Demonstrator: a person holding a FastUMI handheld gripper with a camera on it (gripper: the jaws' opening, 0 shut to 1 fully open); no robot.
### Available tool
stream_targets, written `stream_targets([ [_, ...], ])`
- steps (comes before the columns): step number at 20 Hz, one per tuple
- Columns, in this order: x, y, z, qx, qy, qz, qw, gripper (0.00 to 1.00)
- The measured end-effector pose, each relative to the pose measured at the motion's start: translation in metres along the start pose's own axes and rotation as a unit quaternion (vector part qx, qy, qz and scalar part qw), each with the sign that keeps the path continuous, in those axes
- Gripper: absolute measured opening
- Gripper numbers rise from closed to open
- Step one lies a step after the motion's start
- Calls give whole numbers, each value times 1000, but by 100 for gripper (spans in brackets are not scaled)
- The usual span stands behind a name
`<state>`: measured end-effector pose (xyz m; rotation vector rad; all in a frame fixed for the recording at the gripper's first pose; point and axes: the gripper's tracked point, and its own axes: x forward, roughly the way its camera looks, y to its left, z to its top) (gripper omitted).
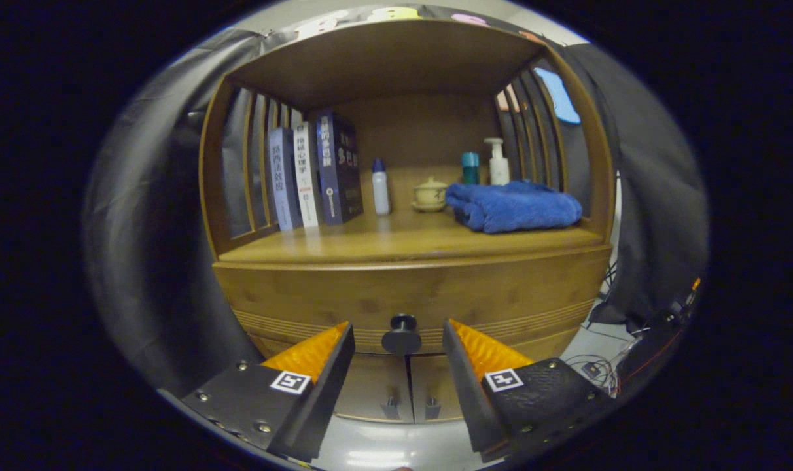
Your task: Pull open the drawer, take out the items inside it, and place them on the countertop above the cabinet.
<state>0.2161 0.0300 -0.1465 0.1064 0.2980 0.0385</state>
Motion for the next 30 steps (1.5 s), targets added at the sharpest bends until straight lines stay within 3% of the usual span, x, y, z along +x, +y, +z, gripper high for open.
stream_targets([
  [1, 10, -1, -6, -2, 15, -1, 1000, 82],
  [2, 23, 2, -12, -4, 26, 3, 1000, 72],
  [8, 63, 2, -21, -24, 40, -1, 999, 49],
  [13, 44, 0, -24, -38, 54, -7, 998, 31],
  [30, -106, -1, -62, -56, 102, -76, 990, 30],
])
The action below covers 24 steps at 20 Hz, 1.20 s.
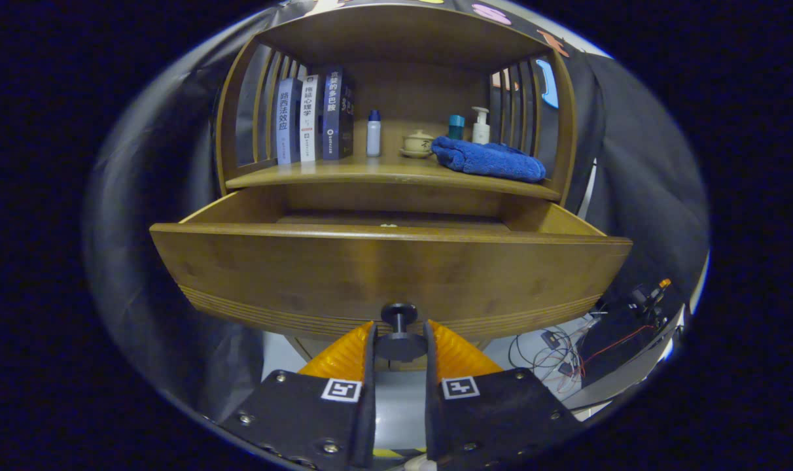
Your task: Pull open the drawer, take out the items inside it, and place them on the countertop above the cabinet.
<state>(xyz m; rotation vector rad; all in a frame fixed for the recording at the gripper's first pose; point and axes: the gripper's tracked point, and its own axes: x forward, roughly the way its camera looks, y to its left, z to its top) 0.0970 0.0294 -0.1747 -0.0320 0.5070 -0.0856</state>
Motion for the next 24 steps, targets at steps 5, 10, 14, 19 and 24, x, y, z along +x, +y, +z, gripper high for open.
stream_targets([
  [5, -31, -14, -21, -5, 23, -28, 999, 30],
  [10, -34, -16, -31, -17, 36, -25, 999, 30],
  [14, -33, -16, -34, -2, 38, -7, 999, 35],
  [19, -53, -13, -25, -10, 19, -4, 1000, 55],
  [24, -76, -14, 35, -5, -54, -9, 998, 59],
])
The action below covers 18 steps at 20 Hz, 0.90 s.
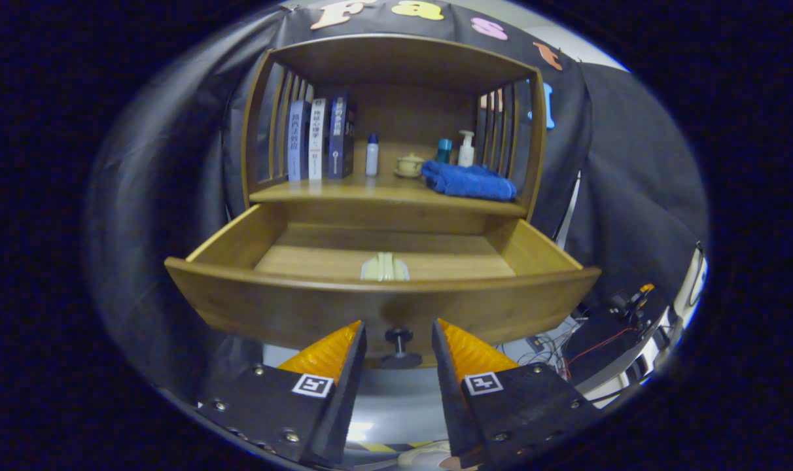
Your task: Pull open the drawer, take out the items inside it, and place them on the countertop above the cabinet.
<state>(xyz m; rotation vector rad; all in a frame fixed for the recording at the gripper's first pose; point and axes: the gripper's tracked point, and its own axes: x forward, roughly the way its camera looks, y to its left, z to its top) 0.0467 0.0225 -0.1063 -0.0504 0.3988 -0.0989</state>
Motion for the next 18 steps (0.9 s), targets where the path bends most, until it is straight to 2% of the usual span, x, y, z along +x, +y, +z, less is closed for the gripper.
stream_targets([
  [4, 28, 13, 45, -11, -14, 20, 1000, 59],
  [10, 90, 16, 58, 15, 52, 24, 998, 59],
  [14, 124, 20, 48, 16, 99, 34, 994, 59],
  [18, 152, 25, 19, 5, 163, 40, 986, 59],
])
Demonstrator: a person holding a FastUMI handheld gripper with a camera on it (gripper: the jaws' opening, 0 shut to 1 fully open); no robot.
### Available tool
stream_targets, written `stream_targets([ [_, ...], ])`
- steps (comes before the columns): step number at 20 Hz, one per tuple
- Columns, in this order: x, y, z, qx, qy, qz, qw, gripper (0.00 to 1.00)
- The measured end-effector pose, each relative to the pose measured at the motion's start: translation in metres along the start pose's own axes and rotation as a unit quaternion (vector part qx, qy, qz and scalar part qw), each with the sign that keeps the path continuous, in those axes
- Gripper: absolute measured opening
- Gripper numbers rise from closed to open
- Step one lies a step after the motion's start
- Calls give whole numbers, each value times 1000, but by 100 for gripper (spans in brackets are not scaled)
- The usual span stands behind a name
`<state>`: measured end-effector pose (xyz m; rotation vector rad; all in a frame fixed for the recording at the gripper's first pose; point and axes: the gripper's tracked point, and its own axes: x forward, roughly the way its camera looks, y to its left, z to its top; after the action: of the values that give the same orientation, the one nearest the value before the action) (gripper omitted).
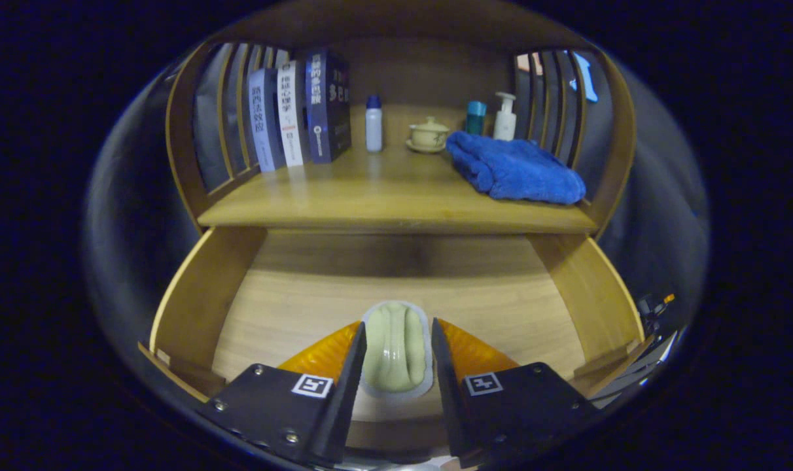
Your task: Pull open the drawer, take out the items inside it, and place them on the countertop above the cabinet.
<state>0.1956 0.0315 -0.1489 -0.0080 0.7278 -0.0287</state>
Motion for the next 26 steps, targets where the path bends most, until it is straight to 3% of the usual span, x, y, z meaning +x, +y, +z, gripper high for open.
stream_targets([
  [7, 24, 6, -30, -7, 54, 12, 998, 59],
  [8, 28, 4, -26, -4, 41, 7, 999, 30],
  [9, 25, 6, -26, -7, 42, 14, 999, 30],
  [10, 21, 9, -28, -12, 39, 17, 999, 15],
  [17, -10, 20, 10, -6, -49, 31, 998, 15],
  [26, -43, 14, 93, 4, -141, 11, 990, 14],
])
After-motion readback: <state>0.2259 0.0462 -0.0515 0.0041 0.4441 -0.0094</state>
